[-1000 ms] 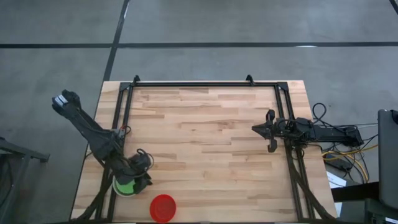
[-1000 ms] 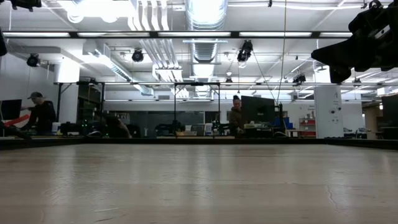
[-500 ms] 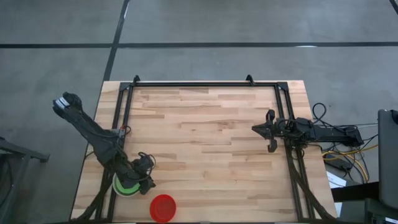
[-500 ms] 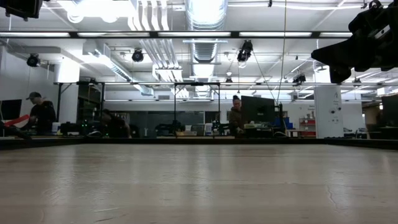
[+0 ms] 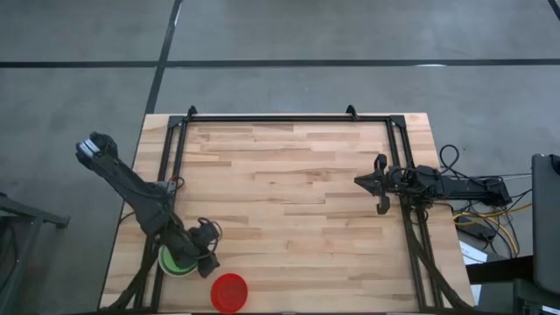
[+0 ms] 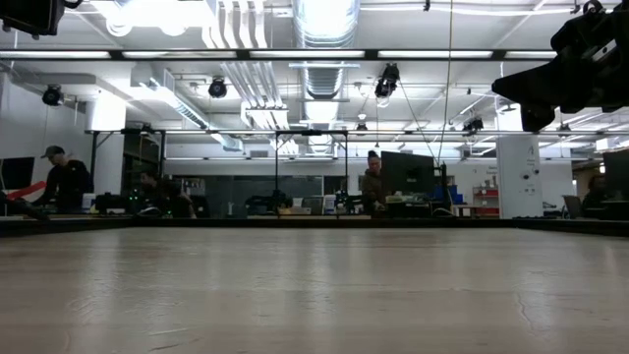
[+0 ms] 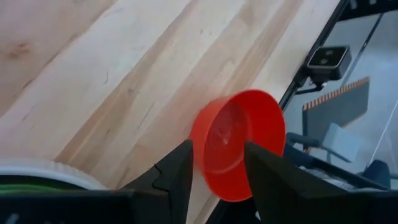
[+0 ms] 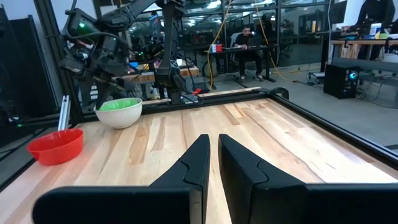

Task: Nest bowls inside each other
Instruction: Stack the red bowl on the green bowl

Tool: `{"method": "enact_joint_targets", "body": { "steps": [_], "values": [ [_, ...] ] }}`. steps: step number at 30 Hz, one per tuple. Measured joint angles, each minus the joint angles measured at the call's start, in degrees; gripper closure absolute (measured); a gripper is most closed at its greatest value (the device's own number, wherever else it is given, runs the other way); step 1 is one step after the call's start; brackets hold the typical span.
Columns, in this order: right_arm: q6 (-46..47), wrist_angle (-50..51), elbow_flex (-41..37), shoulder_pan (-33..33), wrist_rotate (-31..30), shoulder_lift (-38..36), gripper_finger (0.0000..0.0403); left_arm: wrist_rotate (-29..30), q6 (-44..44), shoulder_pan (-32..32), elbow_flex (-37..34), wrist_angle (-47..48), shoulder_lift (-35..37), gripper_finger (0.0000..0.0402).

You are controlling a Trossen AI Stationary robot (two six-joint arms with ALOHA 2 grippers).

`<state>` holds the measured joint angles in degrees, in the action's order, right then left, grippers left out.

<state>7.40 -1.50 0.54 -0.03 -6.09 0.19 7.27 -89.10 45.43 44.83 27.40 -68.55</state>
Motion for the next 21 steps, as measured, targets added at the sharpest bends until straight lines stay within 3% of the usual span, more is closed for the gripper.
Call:
{"method": "enact_joint_targets", "body": {
  "steps": [21],
  "values": [
    [0.0,0.0,0.0,0.0,0.0,0.0,0.0369,-2.6,3.3,-0.6,6.2,1.2,-8.9,0.0255]
  ]
}}
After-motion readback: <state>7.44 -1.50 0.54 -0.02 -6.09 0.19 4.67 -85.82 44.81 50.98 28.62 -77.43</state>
